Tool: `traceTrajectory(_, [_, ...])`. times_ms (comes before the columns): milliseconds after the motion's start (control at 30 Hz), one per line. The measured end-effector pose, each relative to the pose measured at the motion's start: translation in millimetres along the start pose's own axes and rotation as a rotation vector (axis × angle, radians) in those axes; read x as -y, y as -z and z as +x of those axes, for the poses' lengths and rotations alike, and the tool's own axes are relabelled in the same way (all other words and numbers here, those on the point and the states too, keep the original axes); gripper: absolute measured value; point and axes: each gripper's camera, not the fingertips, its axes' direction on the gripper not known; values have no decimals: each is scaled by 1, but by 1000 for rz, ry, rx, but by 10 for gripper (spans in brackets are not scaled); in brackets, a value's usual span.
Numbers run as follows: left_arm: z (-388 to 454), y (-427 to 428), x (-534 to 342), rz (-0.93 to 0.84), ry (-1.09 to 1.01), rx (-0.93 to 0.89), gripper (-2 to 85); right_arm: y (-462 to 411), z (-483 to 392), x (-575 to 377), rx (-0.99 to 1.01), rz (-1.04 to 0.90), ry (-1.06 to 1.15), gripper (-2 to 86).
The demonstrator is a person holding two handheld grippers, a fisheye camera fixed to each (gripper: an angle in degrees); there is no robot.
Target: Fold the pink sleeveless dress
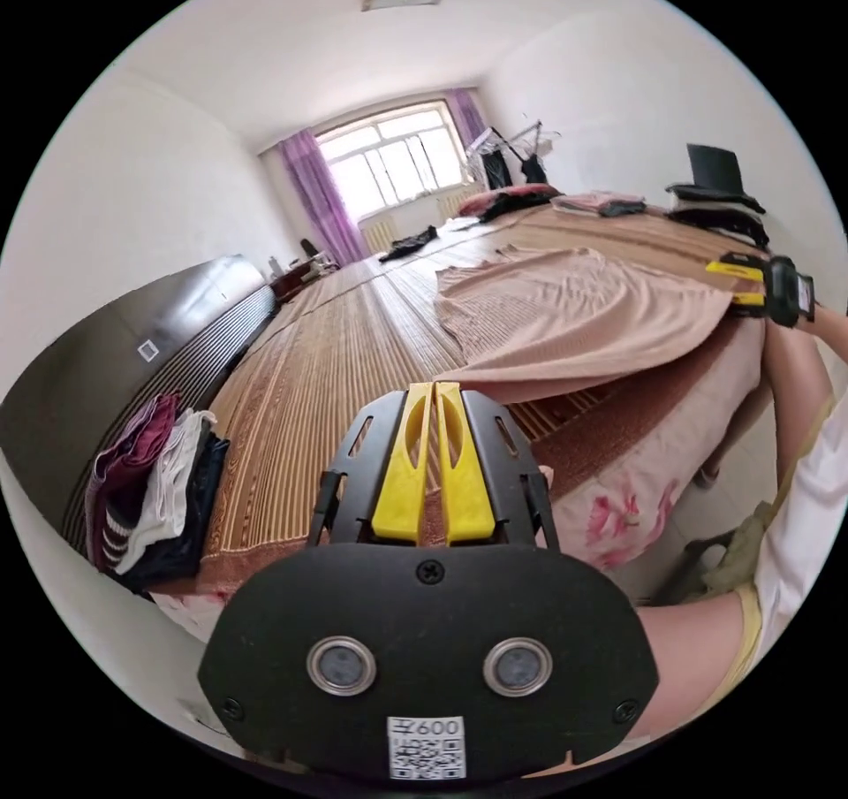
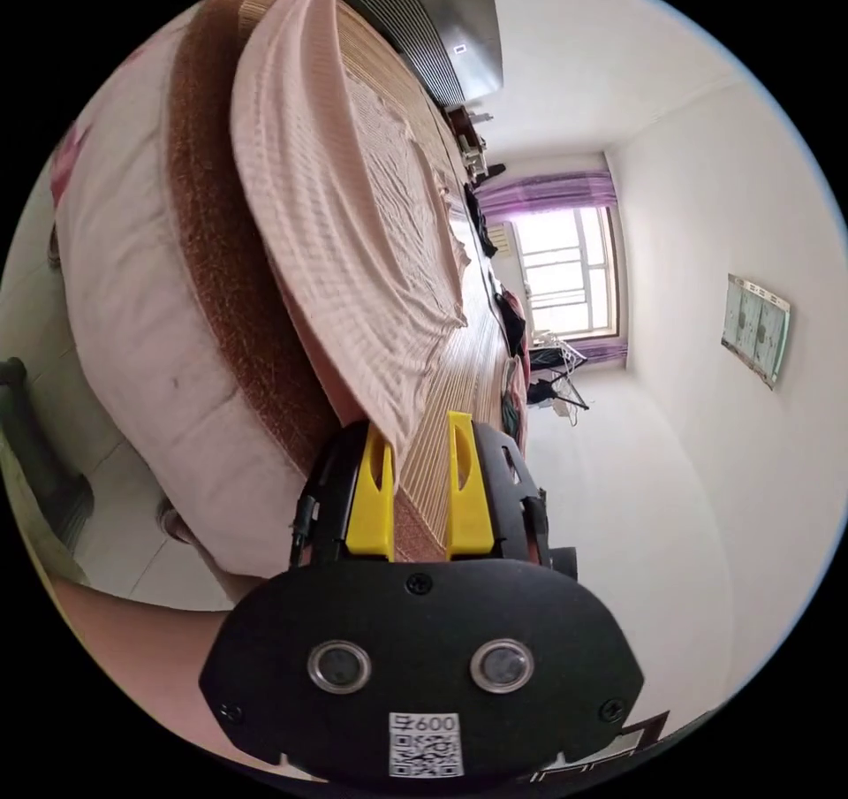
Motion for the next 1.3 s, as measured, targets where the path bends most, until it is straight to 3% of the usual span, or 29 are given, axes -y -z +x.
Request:
traceTrajectory(167, [-5,-1,7,0,55,-39,13,10,11,5,29,22,-62,68])
traceTrajectory(300, [14,-11,16,-61,-25,64,13,18,12,4,13,33,10,66])
traceTrajectory(500, [40,-22,29,-60,-58,16,13,6,3,7,55,17,62,41])
traceTrajectory(667, [58,-41,39,-192,-82,1,12,7,-10,1,1,60,160,-3])
traceTrajectory(733, [82,-52,44,-455,-306,-264,11,19,4,-14,175,-4,308,-6])
traceTrajectory(767, [89,-49,43,-511,-358,-304,11,26,11,-21,247,-12,357,-7])
traceTrajectory(833, [122,-12,37,-686,-659,-509,10,54,56,-48,602,-21,467,-8])
traceTrajectory(900, [139,13,38,-828,-815,-612,10,61,98,-63,920,3,545,-8])
traceTrajectory(967, [153,25,44,-953,-981,-665,9,47,135,-58,957,32,534,-8])
traceTrajectory(1067, [163,5,94,-902,-1193,-489,9,-1,186,-21,764,22,545,-8])
traceTrajectory(1133, [145,-36,180,-781,-1211,-170,8,-47,250,27,476,-26,471,-8])
traceTrajectory(1200, [112,-51,278,-621,-1047,133,8,-66,328,62,241,-46,299,-8])
traceTrajectory(1300, [53,11,438,-236,-735,616,9,-34,482,89,-106,54,-91,-8])
